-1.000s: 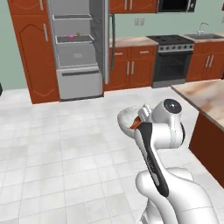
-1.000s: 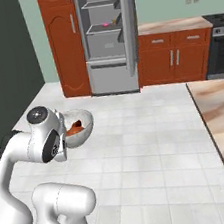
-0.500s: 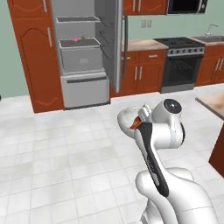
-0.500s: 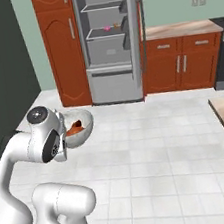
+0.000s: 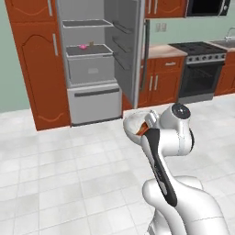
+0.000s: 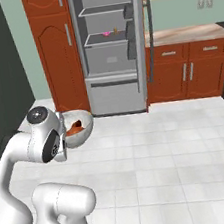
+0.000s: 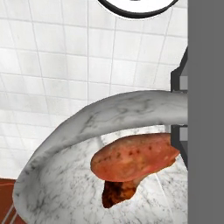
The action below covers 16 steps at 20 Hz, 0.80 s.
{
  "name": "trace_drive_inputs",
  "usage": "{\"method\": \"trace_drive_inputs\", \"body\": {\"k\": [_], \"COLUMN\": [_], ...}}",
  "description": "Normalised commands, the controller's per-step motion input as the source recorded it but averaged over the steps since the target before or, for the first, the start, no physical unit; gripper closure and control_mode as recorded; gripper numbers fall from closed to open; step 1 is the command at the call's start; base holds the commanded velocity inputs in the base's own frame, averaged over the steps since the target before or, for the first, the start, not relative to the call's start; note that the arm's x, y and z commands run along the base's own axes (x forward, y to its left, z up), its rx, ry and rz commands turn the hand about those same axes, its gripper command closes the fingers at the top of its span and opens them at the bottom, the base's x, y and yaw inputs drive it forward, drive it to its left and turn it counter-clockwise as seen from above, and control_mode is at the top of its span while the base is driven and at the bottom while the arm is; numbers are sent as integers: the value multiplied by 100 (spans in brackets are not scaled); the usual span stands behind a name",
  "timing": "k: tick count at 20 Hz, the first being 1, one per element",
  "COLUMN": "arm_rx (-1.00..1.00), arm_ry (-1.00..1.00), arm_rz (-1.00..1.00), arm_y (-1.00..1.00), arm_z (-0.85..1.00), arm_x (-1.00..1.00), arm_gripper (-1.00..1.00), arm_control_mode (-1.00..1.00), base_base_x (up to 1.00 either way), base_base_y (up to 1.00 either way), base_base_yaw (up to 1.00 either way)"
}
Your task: Pick the chicken drumstick and sweet potato from their plates and place them in the bowl. Then put the bowl in the fridge.
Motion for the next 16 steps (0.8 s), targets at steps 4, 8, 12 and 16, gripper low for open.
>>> {"method": "trace_drive_inputs", "body": {"k": [4,8,12,16], "arm_rx": [0,0,0,0], "arm_ry": [0,0,0,0], "arm_rz": [0,0,0,0], "arm_y": [0,0,0,0], "arm_z": [0,0,0,0], "arm_x": [0,0,0,0], "arm_gripper": [100,100,100,100], "arm_control_mode": [100,100,100,100], "base_base_x": [85,86,89,91], "base_base_y": [48,46,41,35], "base_base_yaw": [-7,-5,-5,-4]}}
